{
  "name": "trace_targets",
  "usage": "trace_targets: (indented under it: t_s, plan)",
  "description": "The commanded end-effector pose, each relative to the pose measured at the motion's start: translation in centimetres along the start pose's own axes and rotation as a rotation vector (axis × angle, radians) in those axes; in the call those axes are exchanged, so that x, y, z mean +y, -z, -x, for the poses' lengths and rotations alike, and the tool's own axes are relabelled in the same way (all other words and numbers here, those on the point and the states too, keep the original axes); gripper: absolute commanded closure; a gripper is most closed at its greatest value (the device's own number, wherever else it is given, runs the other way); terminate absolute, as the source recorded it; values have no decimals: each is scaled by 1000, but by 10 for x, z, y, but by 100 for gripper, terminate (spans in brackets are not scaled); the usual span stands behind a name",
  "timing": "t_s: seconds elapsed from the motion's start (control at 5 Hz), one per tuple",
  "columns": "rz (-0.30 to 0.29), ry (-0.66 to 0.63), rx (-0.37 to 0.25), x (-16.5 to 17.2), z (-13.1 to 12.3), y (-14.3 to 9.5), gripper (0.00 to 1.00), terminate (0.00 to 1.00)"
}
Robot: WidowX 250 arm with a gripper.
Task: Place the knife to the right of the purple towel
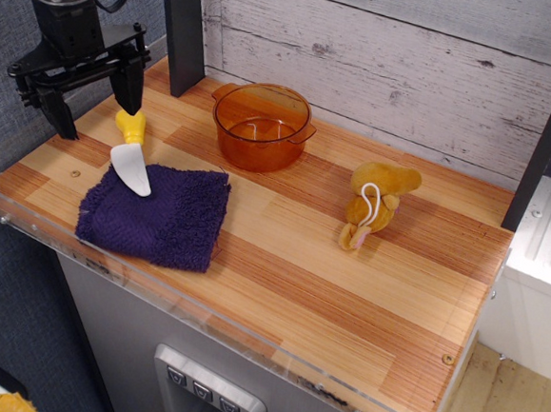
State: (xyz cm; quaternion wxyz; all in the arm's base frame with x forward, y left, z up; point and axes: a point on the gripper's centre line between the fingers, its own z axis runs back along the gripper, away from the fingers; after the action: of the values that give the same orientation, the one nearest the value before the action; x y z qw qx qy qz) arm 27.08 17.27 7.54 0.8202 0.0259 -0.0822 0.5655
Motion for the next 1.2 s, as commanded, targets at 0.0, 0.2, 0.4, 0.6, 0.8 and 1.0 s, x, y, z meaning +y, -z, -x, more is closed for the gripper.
trace_targets:
  t_s: [0.0,0.2,0.4,0.6,0.8,1.0]
  plan:
    - [-51,84,32,-8,7,20,0,0]
    - [-57,131,25,-20,1,29,0,0]
    - [-74,143,29,-25,-14,43,0,0]
    - [-87,133,1,-22,-23,47,0,0]
    - [-98,152,4,-23,-22,54,0,0]
    - [-83,155,5,-23,-20,52,100,0]
